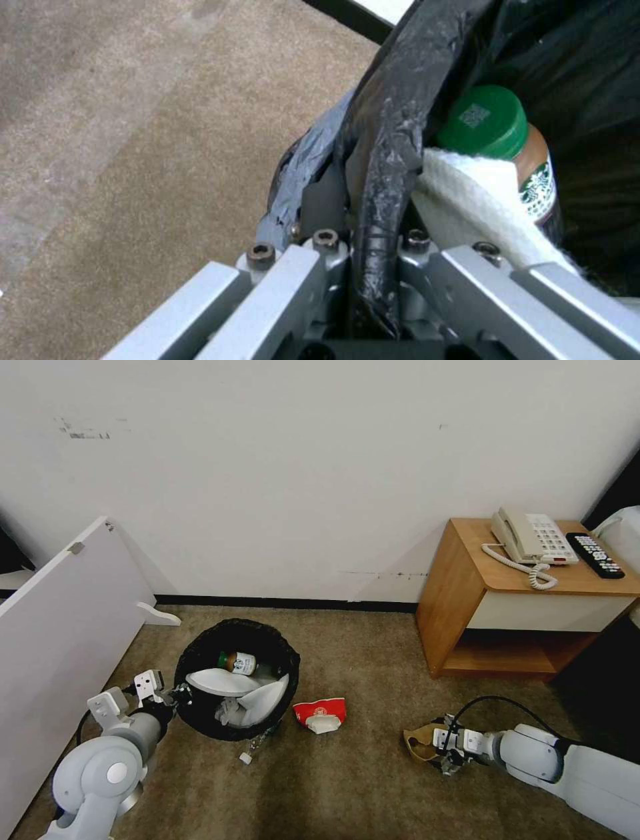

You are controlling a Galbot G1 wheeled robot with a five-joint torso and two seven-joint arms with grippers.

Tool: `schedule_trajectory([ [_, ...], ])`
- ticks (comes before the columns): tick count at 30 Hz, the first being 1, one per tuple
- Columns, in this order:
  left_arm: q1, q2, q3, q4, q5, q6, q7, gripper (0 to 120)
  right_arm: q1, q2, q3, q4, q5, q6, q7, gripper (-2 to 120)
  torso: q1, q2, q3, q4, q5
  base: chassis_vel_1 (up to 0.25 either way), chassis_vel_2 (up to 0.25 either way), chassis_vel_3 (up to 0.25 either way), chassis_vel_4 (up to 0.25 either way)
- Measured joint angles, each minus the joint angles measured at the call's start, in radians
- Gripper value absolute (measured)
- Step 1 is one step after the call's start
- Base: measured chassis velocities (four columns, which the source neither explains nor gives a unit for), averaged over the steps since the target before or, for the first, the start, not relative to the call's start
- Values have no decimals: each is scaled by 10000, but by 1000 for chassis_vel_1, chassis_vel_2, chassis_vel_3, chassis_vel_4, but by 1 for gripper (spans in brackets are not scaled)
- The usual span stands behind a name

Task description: Pick up the trash bin and place the garbage on the floor into it.

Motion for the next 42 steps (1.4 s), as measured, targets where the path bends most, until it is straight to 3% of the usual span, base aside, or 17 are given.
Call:
schedule_trajectory([
  [42, -25, -85, 36, 132, 62, -31, 18, 1, 67, 617, -102, -1004, -152, 372, -54, 100, 0, 0, 0, -1, 0, 0, 0, 0, 0],
])
